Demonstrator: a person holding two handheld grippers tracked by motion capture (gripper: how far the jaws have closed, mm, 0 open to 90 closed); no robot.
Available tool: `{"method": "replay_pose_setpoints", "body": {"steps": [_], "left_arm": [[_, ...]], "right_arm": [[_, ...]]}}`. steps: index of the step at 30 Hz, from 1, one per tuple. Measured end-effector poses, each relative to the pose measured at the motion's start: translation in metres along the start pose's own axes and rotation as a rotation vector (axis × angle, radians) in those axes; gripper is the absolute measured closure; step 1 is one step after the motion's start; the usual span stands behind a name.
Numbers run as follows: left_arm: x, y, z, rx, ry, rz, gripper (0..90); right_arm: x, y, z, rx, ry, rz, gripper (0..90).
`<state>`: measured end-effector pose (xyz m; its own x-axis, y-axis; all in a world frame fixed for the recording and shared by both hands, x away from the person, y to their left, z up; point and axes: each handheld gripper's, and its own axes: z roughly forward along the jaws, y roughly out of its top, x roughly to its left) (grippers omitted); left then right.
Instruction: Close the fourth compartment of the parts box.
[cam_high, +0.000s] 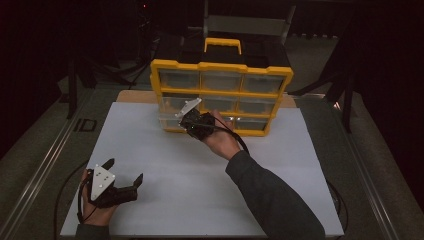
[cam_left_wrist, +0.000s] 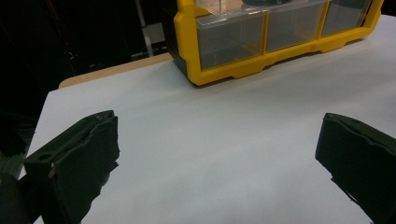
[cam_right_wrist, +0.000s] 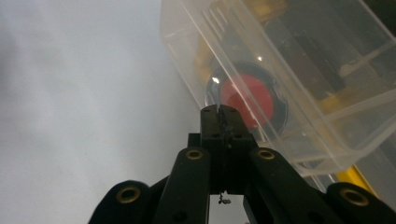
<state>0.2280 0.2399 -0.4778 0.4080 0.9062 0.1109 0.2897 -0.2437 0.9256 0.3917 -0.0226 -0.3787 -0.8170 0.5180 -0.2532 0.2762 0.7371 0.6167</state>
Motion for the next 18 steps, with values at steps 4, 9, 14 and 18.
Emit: {"method": "replay_pose_setpoints", "body": {"steps": [4, 9, 14, 18], "left_arm": [[0.0, 0.0, -0.0001, 0.001, 0.0, 0.0, 0.3], [-0.0002, 0.0001, -0.0002, 0.001, 0.0, 0.001, 0.3], [0.0003, -0.0001, 0.0, -0.001, -0.001, 0.0, 0.3], [0.0005, -0.0002, 0.0, 0.0, -0.001, 0.0, 0.3]], "right_arm": [[-0.0007, 0.0028, -0.0011, -0.01, 0.002, 0.003, 89.9], [-0.0006, 0.0069, -0.0013, -0.021, -0.01, 0.008, 90.0], [-0.0047, 0.0083, 0.0005, -0.029, -0.01, 0.027, 90.0], [-0.0064, 0.0083, 0.0019, -0.034, -0.01, 0.037, 90.0]]}}
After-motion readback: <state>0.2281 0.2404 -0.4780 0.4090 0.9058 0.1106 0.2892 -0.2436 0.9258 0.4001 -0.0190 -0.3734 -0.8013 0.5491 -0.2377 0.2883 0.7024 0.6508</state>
